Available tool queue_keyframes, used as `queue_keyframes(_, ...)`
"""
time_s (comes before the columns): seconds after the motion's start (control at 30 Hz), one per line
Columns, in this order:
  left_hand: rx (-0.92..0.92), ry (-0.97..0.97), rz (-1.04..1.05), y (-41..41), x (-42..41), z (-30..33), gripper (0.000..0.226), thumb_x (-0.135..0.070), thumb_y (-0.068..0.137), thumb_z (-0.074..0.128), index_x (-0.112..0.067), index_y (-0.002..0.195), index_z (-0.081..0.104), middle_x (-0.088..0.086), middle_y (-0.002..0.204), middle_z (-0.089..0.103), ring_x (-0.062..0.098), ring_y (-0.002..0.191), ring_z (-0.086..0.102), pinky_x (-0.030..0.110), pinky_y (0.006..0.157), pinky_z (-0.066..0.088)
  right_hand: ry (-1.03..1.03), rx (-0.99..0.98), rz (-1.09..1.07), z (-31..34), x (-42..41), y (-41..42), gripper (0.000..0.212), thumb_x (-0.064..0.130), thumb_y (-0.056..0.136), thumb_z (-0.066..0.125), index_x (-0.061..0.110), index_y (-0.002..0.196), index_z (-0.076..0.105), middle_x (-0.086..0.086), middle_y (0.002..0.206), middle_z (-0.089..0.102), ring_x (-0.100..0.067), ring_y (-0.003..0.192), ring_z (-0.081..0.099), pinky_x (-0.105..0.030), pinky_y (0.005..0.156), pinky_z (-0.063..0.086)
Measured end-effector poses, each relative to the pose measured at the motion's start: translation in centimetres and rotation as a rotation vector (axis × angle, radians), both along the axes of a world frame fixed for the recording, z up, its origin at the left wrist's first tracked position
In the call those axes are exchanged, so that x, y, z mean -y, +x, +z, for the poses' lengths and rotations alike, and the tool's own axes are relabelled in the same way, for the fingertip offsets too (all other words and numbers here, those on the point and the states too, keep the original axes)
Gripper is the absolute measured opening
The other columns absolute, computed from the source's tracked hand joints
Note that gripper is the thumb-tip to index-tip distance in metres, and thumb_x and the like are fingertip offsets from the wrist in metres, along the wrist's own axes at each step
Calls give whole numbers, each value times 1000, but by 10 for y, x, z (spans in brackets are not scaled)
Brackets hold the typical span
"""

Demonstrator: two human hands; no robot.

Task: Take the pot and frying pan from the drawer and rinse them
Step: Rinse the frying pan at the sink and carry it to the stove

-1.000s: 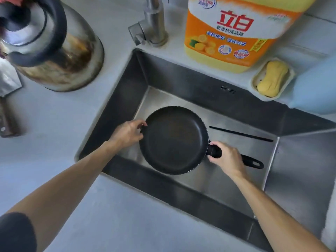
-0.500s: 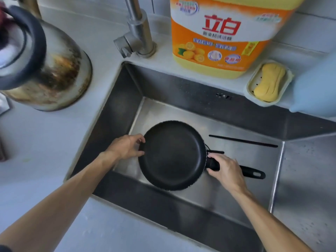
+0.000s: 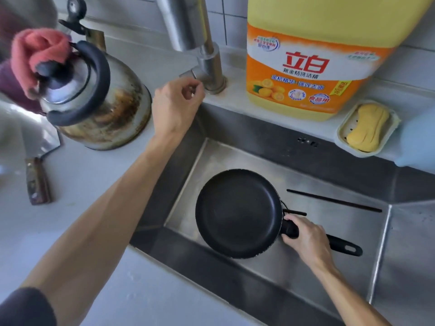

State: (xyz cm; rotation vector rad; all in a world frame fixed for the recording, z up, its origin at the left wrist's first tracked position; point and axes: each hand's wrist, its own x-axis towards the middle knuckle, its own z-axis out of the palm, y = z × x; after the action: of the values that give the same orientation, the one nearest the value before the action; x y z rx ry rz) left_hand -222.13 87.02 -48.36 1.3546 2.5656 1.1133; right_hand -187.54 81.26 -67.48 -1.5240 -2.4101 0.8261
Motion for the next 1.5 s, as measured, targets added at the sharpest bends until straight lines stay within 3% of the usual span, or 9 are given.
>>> queue_keyframes(0.1,36,-14,-13,-7,0,-4,28,-30,86,53,-25,105,73,-7,73,62,5,68,56,8,62,38,3,9,0,-2,1,1,47,7,52,87,14,95,69,-3,93,74,-25,79,70,-40,72,47)
queue_keyframes(0.43,293,107,-60,-14,26,-23,28,-45,91,50,-63,112,48,-5,84,63,13,79,63,36,80,55,-44,44,-6,-4,0,2,45,12,57,85,16,99,68,-2,97,73,-26,83,70,-37,74,44)
queue_keyframes(0.53,338,47,-75,1,64,-35,42,-39,91,56,-36,131,42,-2,92,61,4,80,59,24,77,52,-94,93,-26,-3,-2,2,43,20,61,81,20,102,66,0,101,72,-25,86,68,-36,76,42)
queue_keyframes(0.77,343,-1127,-478,10,132,-90,62,-41,90,57,-31,145,31,11,152,32,24,141,29,41,116,25,-285,83,-95,14,-7,0,37,33,64,77,35,98,62,16,94,69,-15,88,65,-26,71,38)
queue_keyframes(0.83,354,-1086,-462,11,131,-91,57,-35,92,55,-33,144,33,14,146,41,26,137,35,37,114,29,-381,7,-152,17,-4,0,35,31,63,79,37,94,63,20,88,67,-8,89,63,-23,73,38)
queue_keyframes(0.97,341,-847,-429,16,117,-64,40,-19,91,53,-36,127,57,-1,77,63,11,69,59,25,78,48,-577,-168,-174,24,-4,2,37,22,64,81,43,88,62,22,95,67,1,96,61,-23,94,43)
queue_keyframes(1.07,278,-907,-415,15,109,-52,39,-26,88,54,-42,124,56,-9,89,63,8,91,62,27,88,44,-692,-104,-82,41,-22,6,38,23,64,81,46,87,62,15,103,68,-1,101,61,-31,103,43)
queue_keyframes(1.3,425,-1229,-564,29,124,-96,51,-17,87,56,-31,135,46,3,104,59,18,94,55,28,94,44,-136,396,268,131,-78,-14,37,47,63,72,43,98,64,16,93,72,-19,92,66,-28,69,39)
queue_keyframes(1.5,275,-797,-461,36,130,-102,59,-14,77,65,-37,130,52,3,91,63,17,75,56,38,86,52,379,198,269,142,-73,-2,39,26,63,80,21,100,68,2,86,73,-26,72,66,-33,69,42)
